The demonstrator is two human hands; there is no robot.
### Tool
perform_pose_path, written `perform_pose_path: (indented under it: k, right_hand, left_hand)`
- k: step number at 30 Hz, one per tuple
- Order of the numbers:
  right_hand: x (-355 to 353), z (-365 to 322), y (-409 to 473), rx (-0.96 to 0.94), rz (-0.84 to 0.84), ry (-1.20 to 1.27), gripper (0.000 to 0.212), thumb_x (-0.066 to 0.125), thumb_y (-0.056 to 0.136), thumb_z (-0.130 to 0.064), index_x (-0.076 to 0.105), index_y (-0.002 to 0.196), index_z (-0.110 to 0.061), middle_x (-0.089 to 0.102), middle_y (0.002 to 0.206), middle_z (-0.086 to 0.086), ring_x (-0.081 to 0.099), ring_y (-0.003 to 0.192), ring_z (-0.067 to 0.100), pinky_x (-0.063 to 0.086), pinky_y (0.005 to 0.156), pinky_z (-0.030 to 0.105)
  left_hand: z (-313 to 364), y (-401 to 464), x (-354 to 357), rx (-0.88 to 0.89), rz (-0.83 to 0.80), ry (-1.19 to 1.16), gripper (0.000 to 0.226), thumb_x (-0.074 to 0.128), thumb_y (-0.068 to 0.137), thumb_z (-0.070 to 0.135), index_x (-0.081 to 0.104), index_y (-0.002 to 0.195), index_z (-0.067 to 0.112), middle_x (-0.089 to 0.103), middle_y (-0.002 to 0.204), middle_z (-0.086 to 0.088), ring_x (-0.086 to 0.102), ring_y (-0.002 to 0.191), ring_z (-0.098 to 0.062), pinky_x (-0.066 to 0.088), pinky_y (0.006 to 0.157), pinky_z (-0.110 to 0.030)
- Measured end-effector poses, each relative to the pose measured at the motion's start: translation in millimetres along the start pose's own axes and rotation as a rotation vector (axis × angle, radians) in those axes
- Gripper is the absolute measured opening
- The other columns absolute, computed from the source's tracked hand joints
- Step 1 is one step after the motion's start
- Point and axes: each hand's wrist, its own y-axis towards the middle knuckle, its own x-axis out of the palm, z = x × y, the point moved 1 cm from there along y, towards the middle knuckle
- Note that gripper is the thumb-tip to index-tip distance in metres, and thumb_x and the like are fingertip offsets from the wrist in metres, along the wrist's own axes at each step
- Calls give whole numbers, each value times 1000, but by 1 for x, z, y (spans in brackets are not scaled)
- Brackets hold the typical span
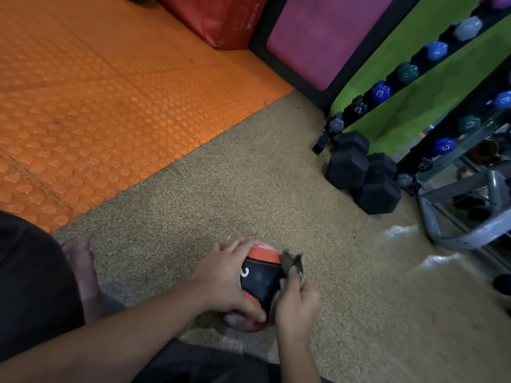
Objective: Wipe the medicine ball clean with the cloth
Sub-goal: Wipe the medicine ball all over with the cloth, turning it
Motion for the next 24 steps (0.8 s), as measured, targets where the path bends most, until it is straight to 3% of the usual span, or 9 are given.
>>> perform_pose_path:
  k: [3, 6, 9, 13, 15, 17, 19, 21, 24]
  right_hand:
    - [12, -24, -30, -324, -86, -324, 50, 44, 98, -52, 72, 128, -23, 69, 133, -5, 54, 131, 21, 44, 108, 44]
    - [16, -42, -50, -598, -210, -431, 42, 49, 93, -40, 73, 125, -27, 63, 138, -17, 41, 140, 15, 36, 111, 40]
    - [1, -22, -28, -513, -132, -323, 40, 50, 95, -41, 75, 119, -24, 72, 123, -12, 57, 121, 15, 47, 99, 35]
    - [-16, 4, 0, 12, 48, -113, 61, 42, 84, -62, 76, 84, -12, 73, 79, 5, 69, 83, 34, 48, 75, 40]
    - [-10, -5, -11, -143, 53, -239, 61, 42, 88, -56, 78, 106, -10, 76, 102, 5, 68, 101, 31, 50, 85, 40]
    - [2, -27, -36, -392, -89, -327, 51, 47, 92, -47, 73, 127, -20, 67, 129, -13, 53, 126, 20, 45, 102, 39]
    - [11, -35, -52, -608, -204, -432, 43, 51, 92, -42, 71, 127, -30, 62, 136, -22, 42, 138, 16, 38, 107, 39]
    - [7, -31, -47, -624, -230, -416, 40, 52, 93, -42, 69, 128, -35, 63, 136, -25, 43, 137, 15, 39, 107, 37]
    - [-7, -15, -24, -391, -116, -172, 37, 51, 96, -41, 73, 125, -33, 72, 121, -20, 60, 119, 12, 48, 98, 30]
  left_hand:
    - [-2, 2, 8, 20, 8, 1, 114, 65, 62, 76, 13, 160, 50, 13, 166, 30, 32, 142, -21, 40, 114, -39]
    - [-3, 0, 7, 0, 2, -29, 83, 51, 88, 67, 12, 159, 54, 9, 166, 31, 29, 143, -20, 37, 112, -32]
    - [-1, -1, 4, 25, 10, -1, 118, 69, 61, 72, 11, 160, 47, 14, 168, 26, 27, 148, -18, 35, 120, -38]
    - [4, -6, 2, 19, -11, 31, 148, 73, 28, 87, 17, 159, 46, 19, 165, 29, 32, 139, -18, 40, 117, -41]
    - [5, -4, 5, 30, 10, 18, 140, 70, 35, 83, 17, 159, 45, 21, 164, 27, 34, 138, -20, 40, 115, -40]
    - [-1, -1, 8, 38, 13, -31, 113, 57, 55, 74, 12, 157, 51, 19, 166, 26, 34, 142, -21, 39, 116, -40]
    - [-11, 2, 9, 45, -6, -70, 91, 45, 71, 73, 5, 151, 61, 17, 166, 28, 34, 148, -20, 38, 117, -42]
    - [-16, 1, 8, 47, -37, -75, 105, 54, 63, 75, 3, 154, 59, 16, 166, 28, 31, 150, -20, 38, 118, -43]
    - [-6, 1, 1, 48, -67, -20, 136, 72, 40, 78, 13, 160, 47, 18, 167, 26, 34, 144, -21, 37, 118, -38]
